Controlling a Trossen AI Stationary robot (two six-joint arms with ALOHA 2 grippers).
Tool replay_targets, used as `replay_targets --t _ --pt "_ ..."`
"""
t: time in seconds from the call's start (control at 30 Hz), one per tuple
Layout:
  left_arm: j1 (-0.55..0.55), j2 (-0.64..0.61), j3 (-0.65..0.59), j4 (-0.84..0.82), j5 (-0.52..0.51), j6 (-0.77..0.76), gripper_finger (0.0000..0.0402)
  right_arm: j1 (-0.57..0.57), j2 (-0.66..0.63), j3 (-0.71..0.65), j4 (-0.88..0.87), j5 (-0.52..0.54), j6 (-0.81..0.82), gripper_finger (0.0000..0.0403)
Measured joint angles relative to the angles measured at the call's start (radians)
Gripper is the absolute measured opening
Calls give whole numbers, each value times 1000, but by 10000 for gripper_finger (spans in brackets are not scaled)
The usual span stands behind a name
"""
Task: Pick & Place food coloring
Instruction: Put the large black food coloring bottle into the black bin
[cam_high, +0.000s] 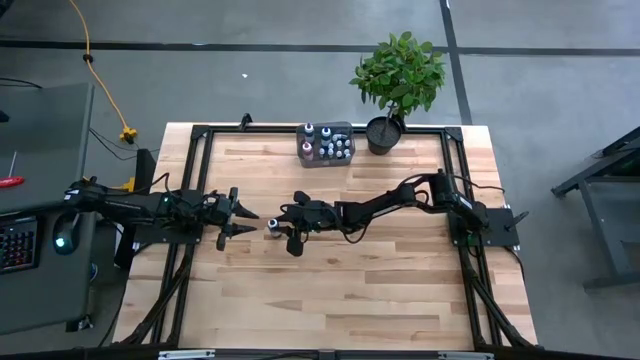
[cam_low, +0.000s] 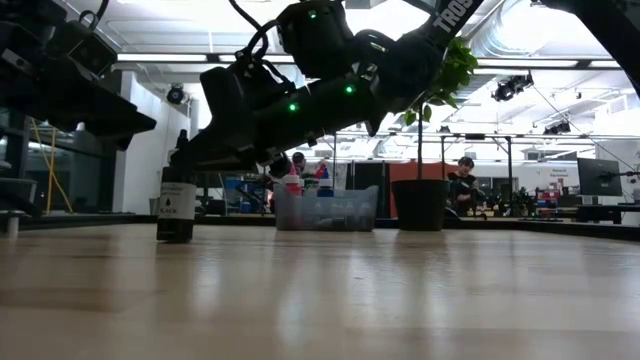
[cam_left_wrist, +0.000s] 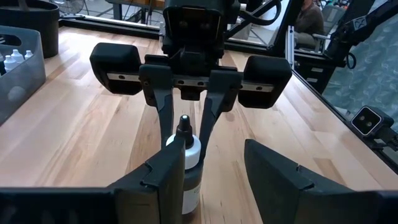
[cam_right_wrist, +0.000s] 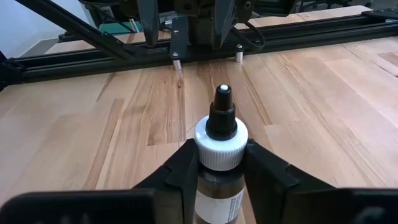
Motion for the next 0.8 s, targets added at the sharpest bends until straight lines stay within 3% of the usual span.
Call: replay_targets --t 0.8 --pt "0 0 0 0 0 0 163 16 0 0 -3 91 -8 94"
